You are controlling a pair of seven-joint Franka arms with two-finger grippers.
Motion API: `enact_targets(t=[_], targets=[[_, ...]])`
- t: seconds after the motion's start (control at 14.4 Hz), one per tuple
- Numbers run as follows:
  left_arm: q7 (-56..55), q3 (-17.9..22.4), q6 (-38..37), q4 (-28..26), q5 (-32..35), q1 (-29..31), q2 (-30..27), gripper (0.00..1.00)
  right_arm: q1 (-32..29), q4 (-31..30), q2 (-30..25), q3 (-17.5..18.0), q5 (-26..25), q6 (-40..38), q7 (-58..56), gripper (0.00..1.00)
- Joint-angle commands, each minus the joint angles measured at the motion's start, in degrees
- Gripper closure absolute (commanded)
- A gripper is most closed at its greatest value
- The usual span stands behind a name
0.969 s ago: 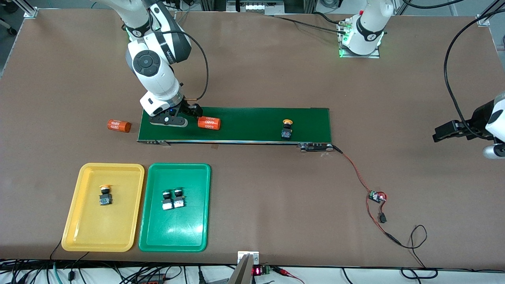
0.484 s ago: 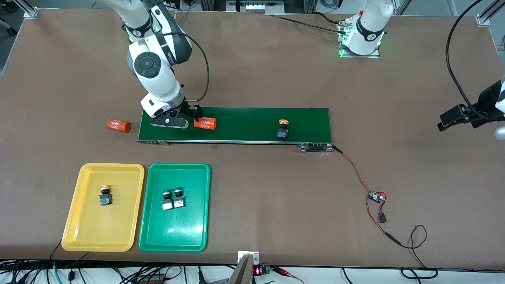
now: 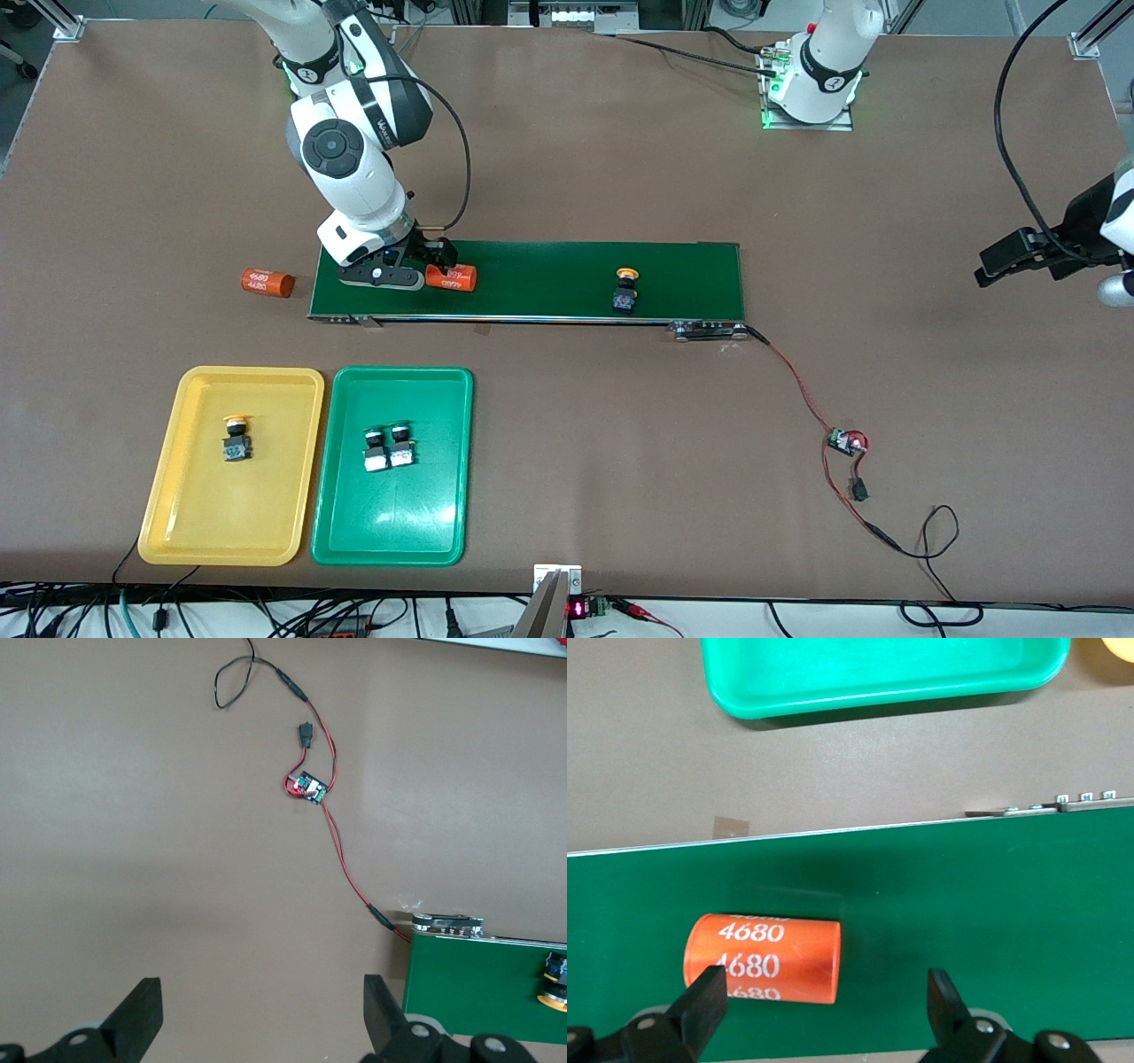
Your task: Sort buttons by color to trays
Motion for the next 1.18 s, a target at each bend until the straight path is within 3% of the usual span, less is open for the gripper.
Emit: enact_targets(t=[0.0,1.11], targets=[[2.66,0.18,-0.22,0.76,-0.88,0.62,-0.76,0.00,-0.01,0.83,0.49,0.07,0.09,-0.11,0.38,0.00],[3.45,0.26,-3.39,1.38,0.18,1.24,-0.76,0.00,-0.01,1.44,1.02,0.07,0.10,-0.02,0.38,0.00]])
